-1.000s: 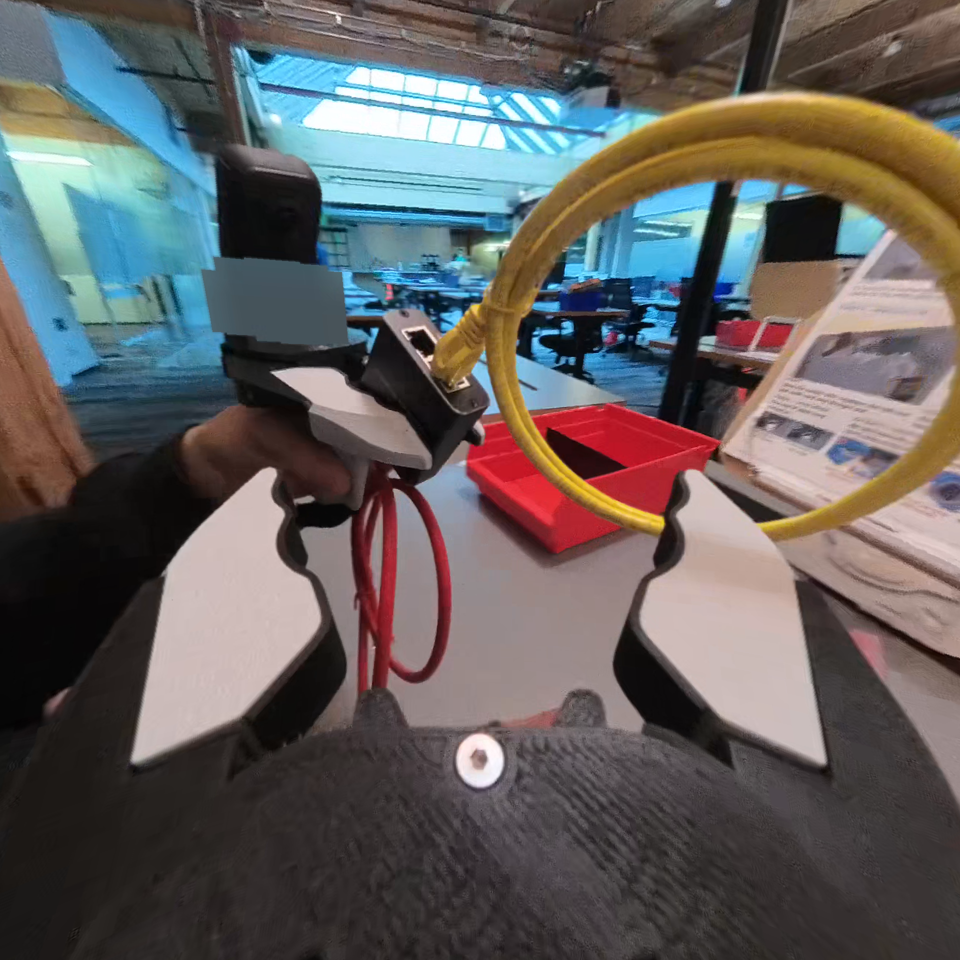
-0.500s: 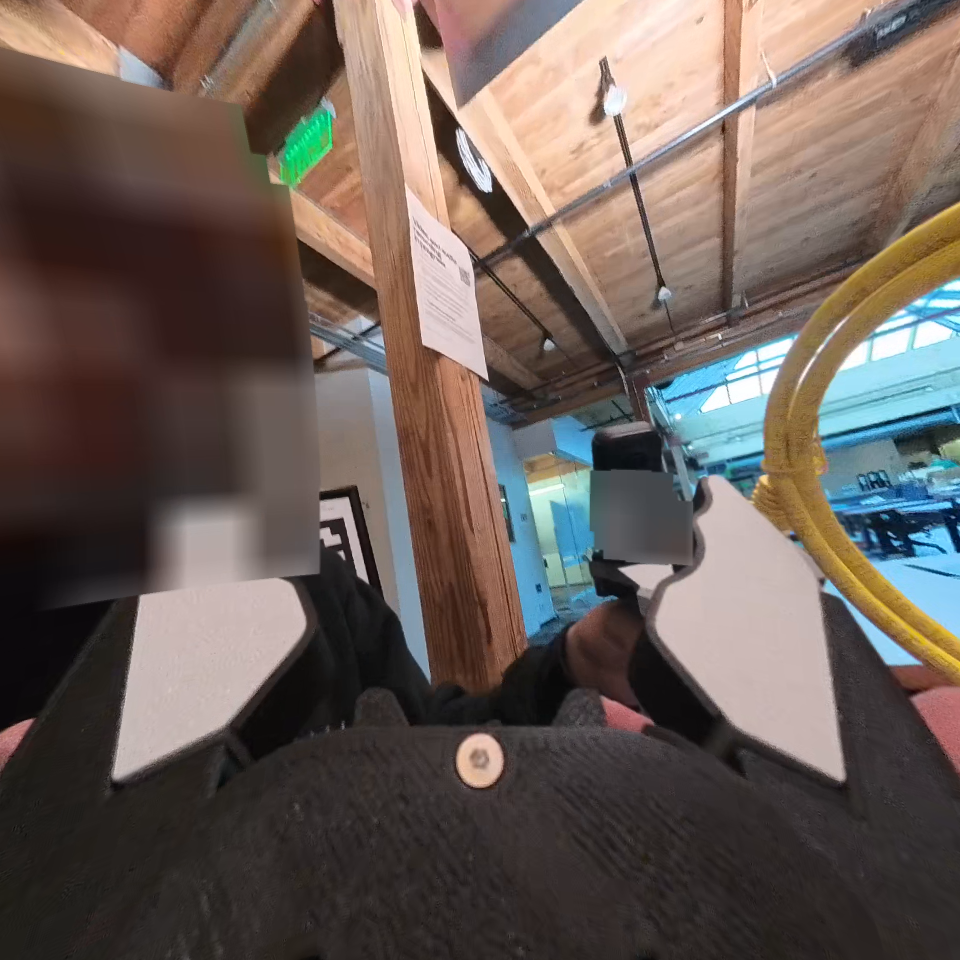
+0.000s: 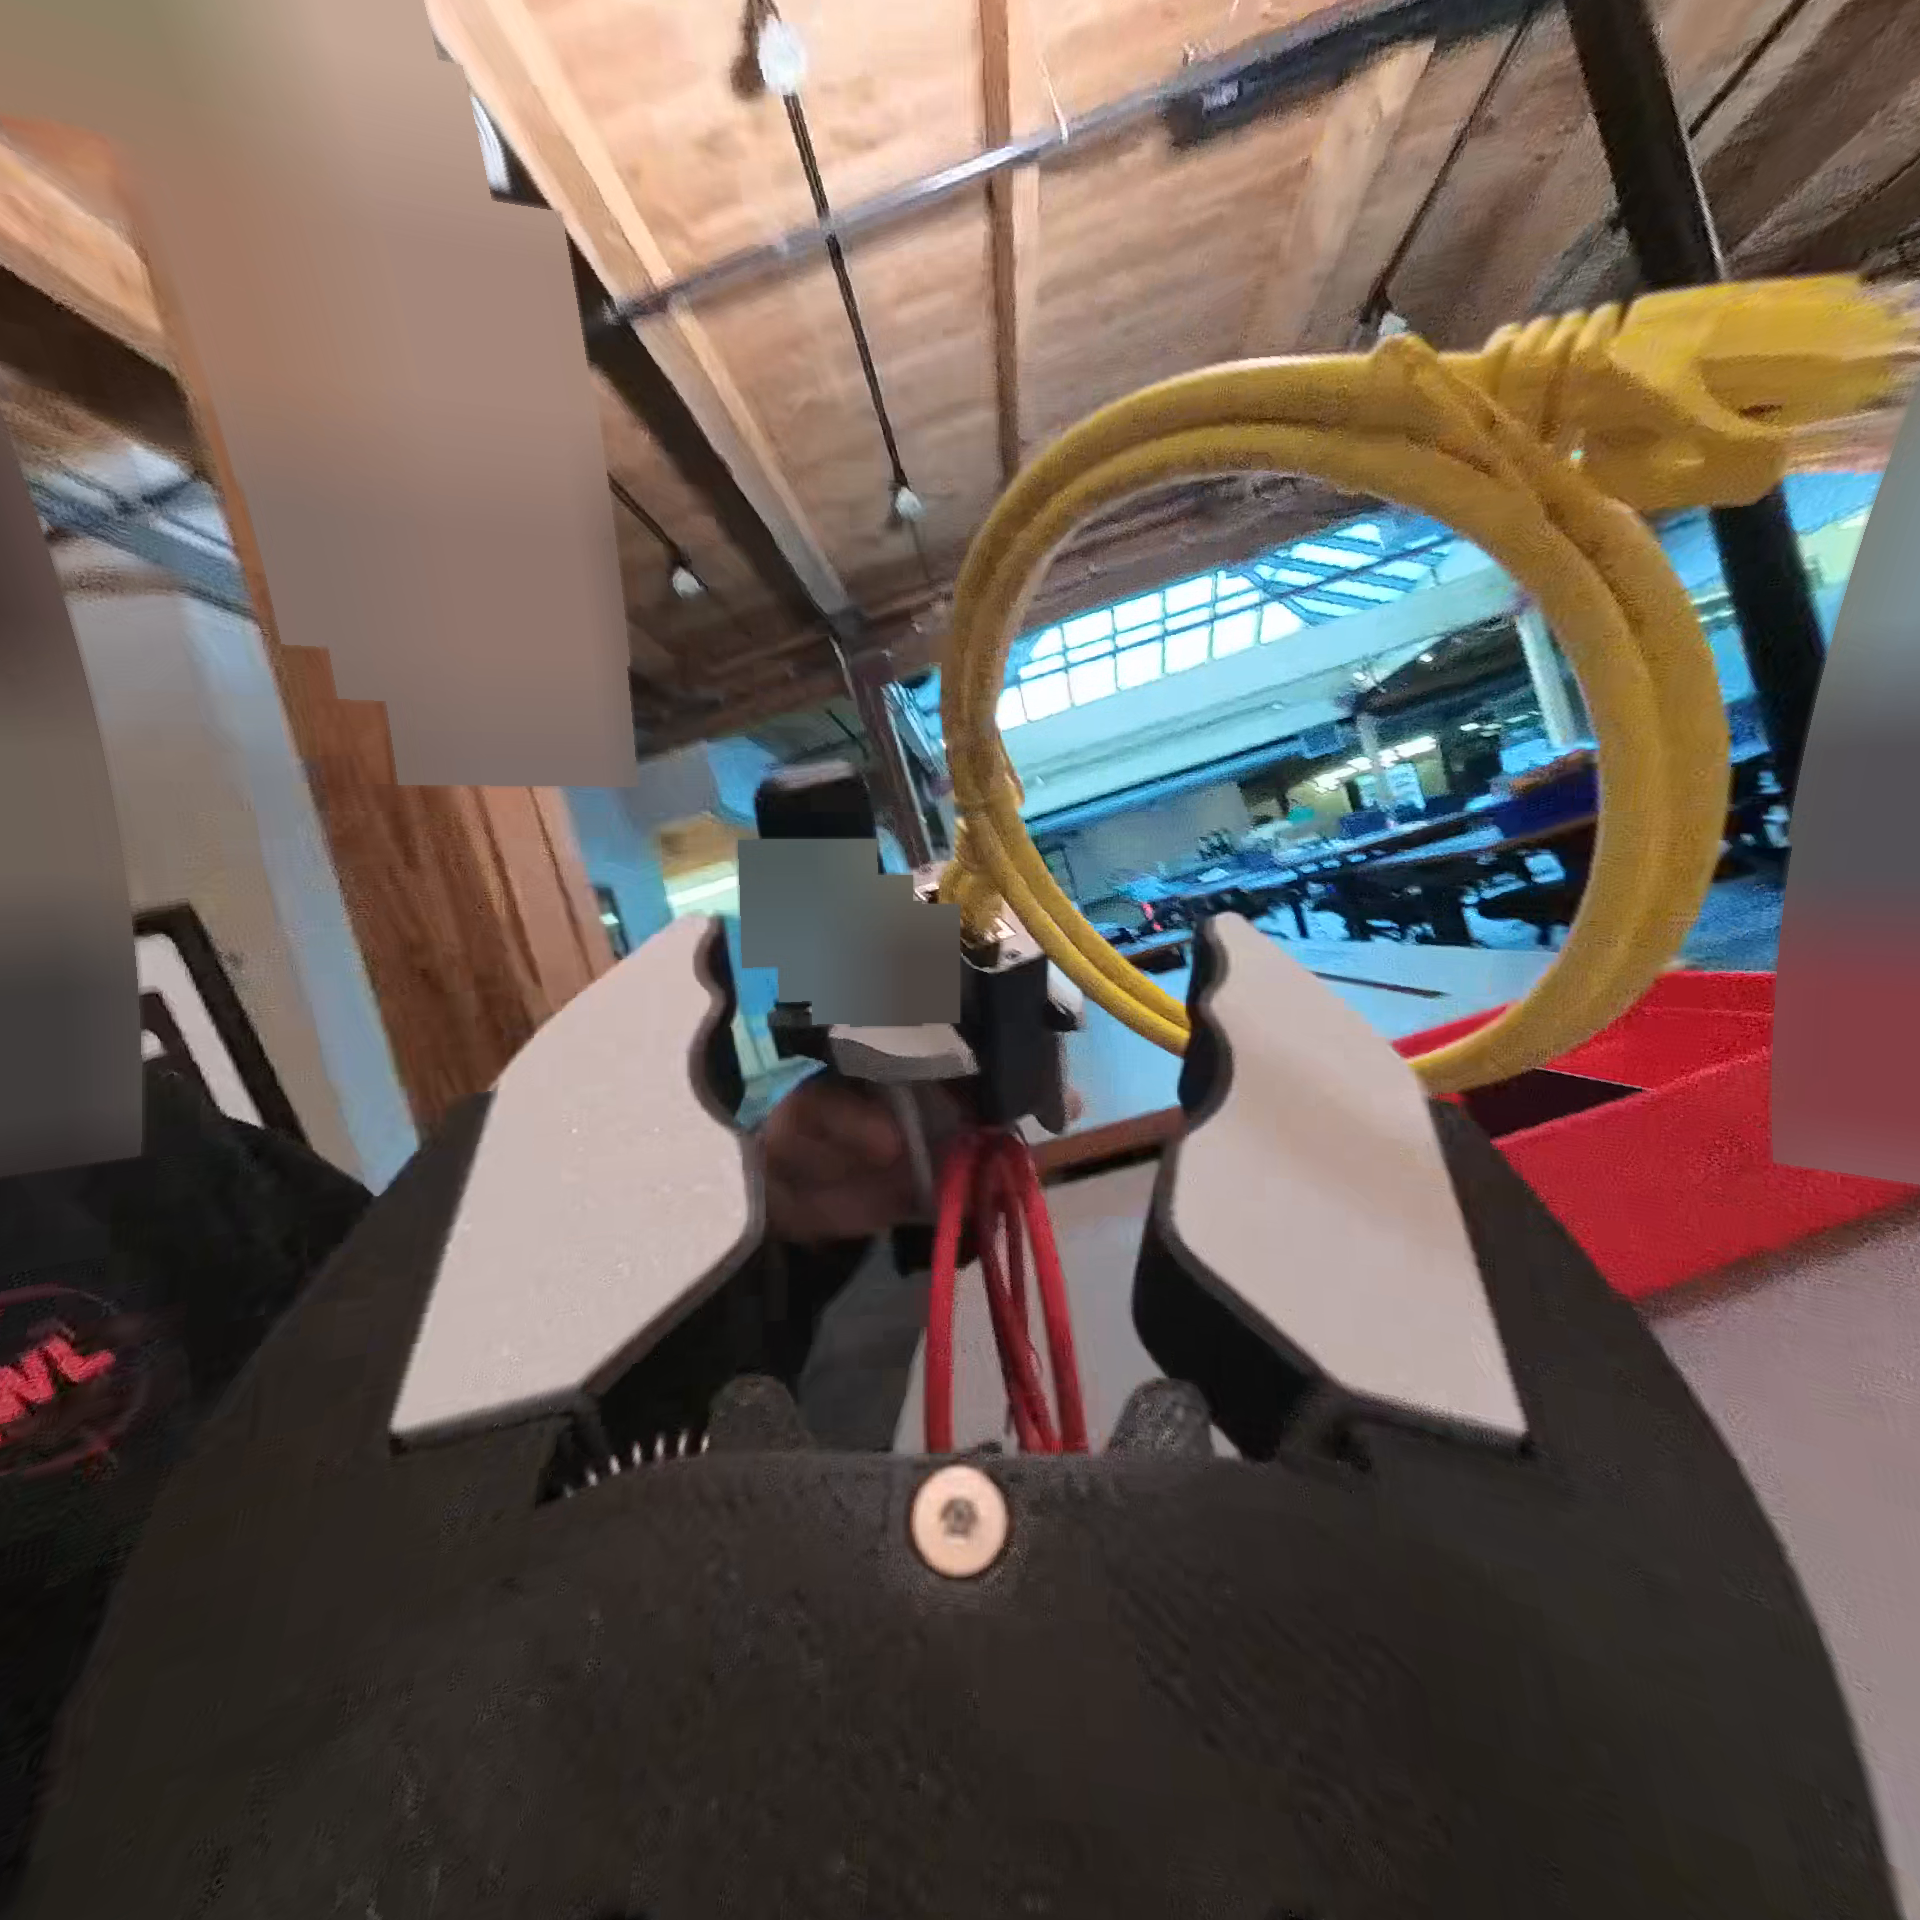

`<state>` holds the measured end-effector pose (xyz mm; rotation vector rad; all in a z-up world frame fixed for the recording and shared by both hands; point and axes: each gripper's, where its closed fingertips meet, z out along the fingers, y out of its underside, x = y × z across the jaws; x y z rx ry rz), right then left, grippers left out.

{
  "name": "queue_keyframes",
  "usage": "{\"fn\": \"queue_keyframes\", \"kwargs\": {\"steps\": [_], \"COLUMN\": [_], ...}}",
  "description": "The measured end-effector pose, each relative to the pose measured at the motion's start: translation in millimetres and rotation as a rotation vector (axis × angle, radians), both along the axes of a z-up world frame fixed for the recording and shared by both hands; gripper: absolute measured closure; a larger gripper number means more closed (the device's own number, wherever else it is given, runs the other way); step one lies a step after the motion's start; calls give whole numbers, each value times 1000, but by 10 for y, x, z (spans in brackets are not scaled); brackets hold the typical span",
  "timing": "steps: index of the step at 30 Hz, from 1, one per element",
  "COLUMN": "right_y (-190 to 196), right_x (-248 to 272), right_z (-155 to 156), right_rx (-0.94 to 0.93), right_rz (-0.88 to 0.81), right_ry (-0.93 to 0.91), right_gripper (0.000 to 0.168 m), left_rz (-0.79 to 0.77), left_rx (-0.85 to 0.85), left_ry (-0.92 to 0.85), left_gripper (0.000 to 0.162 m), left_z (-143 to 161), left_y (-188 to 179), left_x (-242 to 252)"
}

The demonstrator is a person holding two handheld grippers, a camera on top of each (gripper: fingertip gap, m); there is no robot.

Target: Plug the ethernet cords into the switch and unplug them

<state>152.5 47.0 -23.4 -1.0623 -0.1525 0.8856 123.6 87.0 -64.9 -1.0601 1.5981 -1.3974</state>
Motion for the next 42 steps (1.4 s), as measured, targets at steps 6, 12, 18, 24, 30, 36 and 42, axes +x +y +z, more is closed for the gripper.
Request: {"fn": "queue_keyframes", "kwargs": {"steps": [6,12,18,24,30,36,42], "right_y": [16,-3,-84,24,59,36,84], "right_x": [-124,-161,-56,-200,-197,-230,-203], "right_z": [-119,-315,-446,-383,-266,-285,-256], "right_rx": [-30,-129,-173,-159,-73,-39,-51], "right_rz": [-61,63,49,23,7,-43,-38], "right_ry": [-215,-234,-327,-329,-244,-357,-280], "right_gripper": [116,145,143,150,154,141,140], "left_rz": [-162,-110,110,-120,-206,-222,-219], "left_rx": [-24,65,36,-188,-154,-200,-197], "left_ry": [-49,-49,-61,-141,-119,-97,-99], "left_gripper": [135,135,136,135,135,135,135], "left_z": [-63,-150,-139,-43,-131,-146,-157], "left_y": [-284,-273,61,-177,-344,-354,-351], "left_x": [32,113,208,147,141,141,134]}}
